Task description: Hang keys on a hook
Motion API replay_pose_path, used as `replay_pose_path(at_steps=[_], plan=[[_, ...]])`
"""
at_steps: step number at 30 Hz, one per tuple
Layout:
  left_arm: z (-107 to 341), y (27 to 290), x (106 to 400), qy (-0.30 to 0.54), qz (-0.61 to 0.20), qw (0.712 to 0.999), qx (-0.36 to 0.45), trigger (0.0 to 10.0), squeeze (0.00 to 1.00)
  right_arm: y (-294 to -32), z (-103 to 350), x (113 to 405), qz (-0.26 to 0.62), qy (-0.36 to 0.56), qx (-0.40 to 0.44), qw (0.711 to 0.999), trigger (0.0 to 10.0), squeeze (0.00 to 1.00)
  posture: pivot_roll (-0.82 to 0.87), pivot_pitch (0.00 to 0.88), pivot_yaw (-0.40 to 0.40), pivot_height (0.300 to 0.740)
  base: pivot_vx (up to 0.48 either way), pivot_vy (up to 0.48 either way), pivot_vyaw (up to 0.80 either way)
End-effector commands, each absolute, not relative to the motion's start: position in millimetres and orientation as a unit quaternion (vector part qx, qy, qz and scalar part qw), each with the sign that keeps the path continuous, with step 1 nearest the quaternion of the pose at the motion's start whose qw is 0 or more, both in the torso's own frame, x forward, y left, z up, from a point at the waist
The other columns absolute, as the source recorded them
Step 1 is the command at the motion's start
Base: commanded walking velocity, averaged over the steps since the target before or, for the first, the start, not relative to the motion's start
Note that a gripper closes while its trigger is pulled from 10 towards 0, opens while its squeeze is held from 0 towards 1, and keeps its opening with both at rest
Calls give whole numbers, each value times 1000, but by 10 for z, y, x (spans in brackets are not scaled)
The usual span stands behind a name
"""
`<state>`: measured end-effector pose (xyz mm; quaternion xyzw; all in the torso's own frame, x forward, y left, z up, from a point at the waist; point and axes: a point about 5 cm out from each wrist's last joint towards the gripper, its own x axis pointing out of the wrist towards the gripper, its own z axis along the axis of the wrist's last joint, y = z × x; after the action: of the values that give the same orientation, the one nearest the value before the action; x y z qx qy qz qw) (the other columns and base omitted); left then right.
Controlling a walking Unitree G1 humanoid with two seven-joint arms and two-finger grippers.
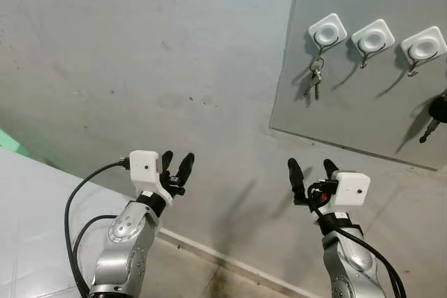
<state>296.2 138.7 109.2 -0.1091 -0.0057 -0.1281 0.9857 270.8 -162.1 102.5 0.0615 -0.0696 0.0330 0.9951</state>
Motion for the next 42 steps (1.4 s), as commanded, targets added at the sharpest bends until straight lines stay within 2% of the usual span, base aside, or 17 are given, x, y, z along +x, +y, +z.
replay_pose_path(at_steps=[1,3,4,5,6,19,42], plan=[[1124,1428,2961,-16,-106,989,-101,10000,0,-1598,1051,2689,23,-75,57,995,10000,1000,138,0,50,736,0,0,0],[1121,1391,2951,-17,-106,989,-100,10000,0,-1588,1040,2680,18,-72,61,995,10000,1000,135,0,53,736,0,0,0],[1121,1380,2949,-18,-105,989,-98,10000,0,-1579,1037,2675,18,-71,60,995,10000,776,134,0,54,736,0,0,0],[1117,1366,2949,-18,-104,990,-97,10000,0,-1564,1033,2665,18,-71,58,996,10000,31,133,0,55,736,0,0,0],[1111,1352,2949,-17,-104,990,-99,10000,0,-1553,1025,2655,17,-68,59,996,10000,0,132,0,55,736,0,0,0],[1129,1348,3037,-15,-125,987,-96,10000,0,-1588,986,2678,11,-51,8,999,10000,0,125,0,54,736,0,0,0],[1163,1361,3078,-15,-137,986,-93,10000,0,-1650,1020,2721,31,-50,-18,998,10000,0,134,0,28,736,0,0,800]])
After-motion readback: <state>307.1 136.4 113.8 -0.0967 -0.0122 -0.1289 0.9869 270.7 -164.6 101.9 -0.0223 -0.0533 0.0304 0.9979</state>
